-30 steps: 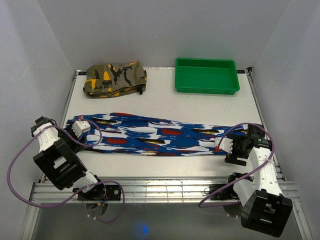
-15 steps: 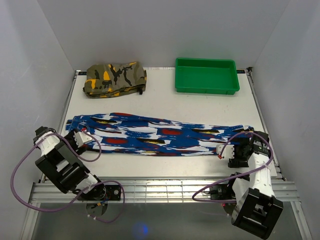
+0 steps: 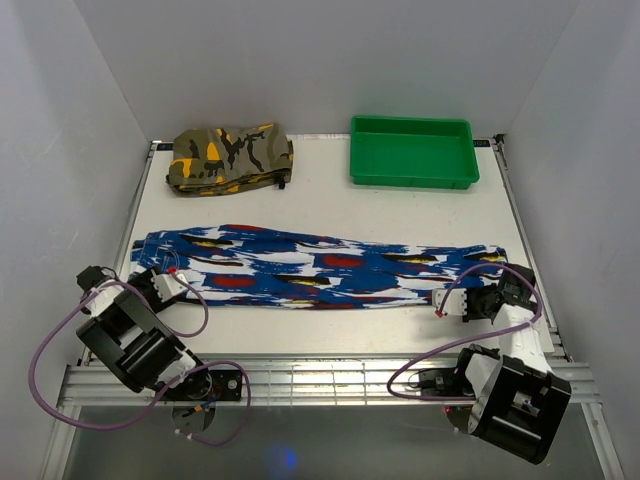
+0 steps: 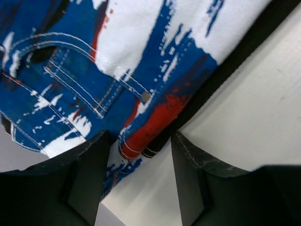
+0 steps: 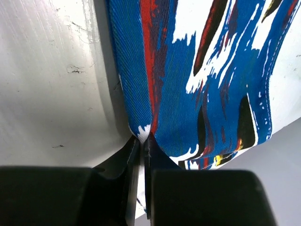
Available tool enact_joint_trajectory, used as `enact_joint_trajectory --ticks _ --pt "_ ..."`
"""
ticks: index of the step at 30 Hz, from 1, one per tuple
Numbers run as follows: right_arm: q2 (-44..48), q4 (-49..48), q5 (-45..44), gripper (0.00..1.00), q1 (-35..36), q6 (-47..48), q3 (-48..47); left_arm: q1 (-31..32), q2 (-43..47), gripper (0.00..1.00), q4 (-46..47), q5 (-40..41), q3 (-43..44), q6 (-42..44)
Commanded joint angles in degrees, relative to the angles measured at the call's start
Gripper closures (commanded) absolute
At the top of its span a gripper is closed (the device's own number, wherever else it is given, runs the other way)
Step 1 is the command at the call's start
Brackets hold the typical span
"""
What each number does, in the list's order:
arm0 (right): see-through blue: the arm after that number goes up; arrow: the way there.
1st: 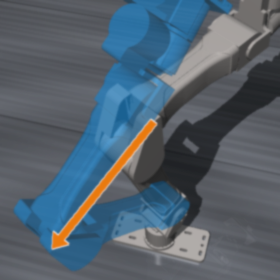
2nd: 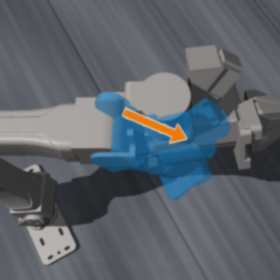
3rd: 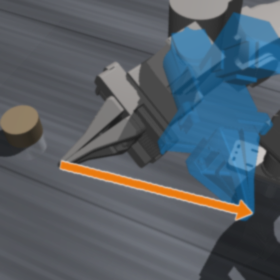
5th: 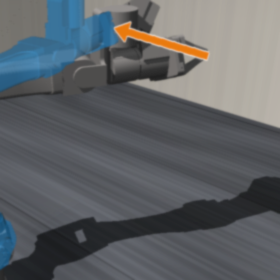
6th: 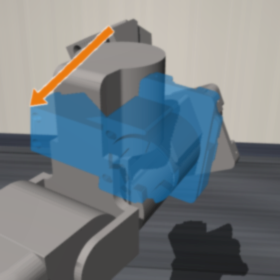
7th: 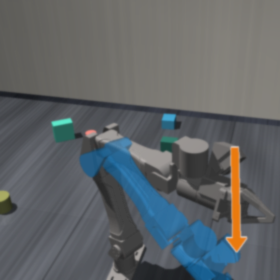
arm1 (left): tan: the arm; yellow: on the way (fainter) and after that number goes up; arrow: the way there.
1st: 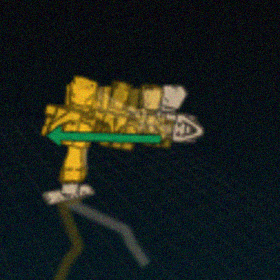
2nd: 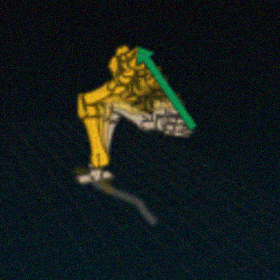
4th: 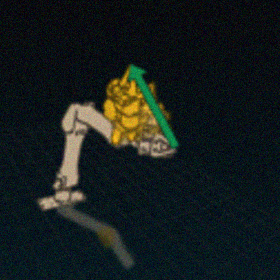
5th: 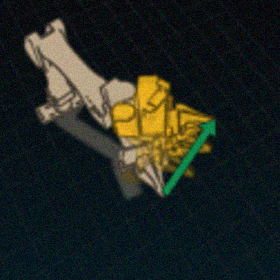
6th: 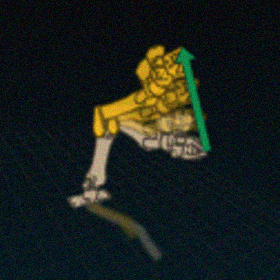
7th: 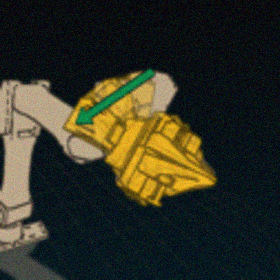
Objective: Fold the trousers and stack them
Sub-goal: Fold the trousers
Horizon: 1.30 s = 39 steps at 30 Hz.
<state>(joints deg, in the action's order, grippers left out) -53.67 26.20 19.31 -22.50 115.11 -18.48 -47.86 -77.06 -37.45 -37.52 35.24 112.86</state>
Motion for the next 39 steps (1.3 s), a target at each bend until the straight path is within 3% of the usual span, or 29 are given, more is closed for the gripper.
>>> enact_joint_trajectory --ticks 1,8,9,10,12,18,26,30,39 --pt "-2.49 4.39 2.48 0.92 -0.09 4.17 -1.11 0.04 -2.58 0.39 8.53 2.11 -4.92 19.87" --pt "-2.93 7.37 3.63 0.92 -0.09 -0.67 -6.30 0.04 -0.55 0.78 5.20 -3.61 -2.39 16.08" --pt "-2.84 8.16 3.89 0.92 -0.09 -2.94 -7.18 0.04 -0.03 0.82 4.50 -4.66 -1.33 14.16" --pt "-2.93 8.34 4.68 0.92 -0.09 -4.27 -9.10 0.04 0.06 0.93 1.80 -6.76 -0.01 13.01" --pt "-3.11 8.78 5.12 0.92 0.00 -7.86 -11.22 0.04 0.33 1.00 -0.42 -9.40 4.89 6.81" --pt "-5.56 9.49 6.97 0.92 -1.49 -16.05 -19.74 -0.13 -0.90 1.00 -6.05 -14.34 16.07 -9.04" --pt "-7.15 12.99 8.11 0.92 -5.09 -17.82 -26.60 -1.27 -0.73 1.00 -9.12 -15.39 22.23 -16.34" --pt "-5.13 18.60 10.92 0.92 -10.44 -14.49 -30.73 -4.43 1.20 1.00 -13.34 -18.02 27.33 -20.56" --pt "0.67 34.35 21.73 0.92 -30.31 -2.70 -39.52 -26.04 6.39 1.00 -23.53 -30.85 36.36 -21.38"
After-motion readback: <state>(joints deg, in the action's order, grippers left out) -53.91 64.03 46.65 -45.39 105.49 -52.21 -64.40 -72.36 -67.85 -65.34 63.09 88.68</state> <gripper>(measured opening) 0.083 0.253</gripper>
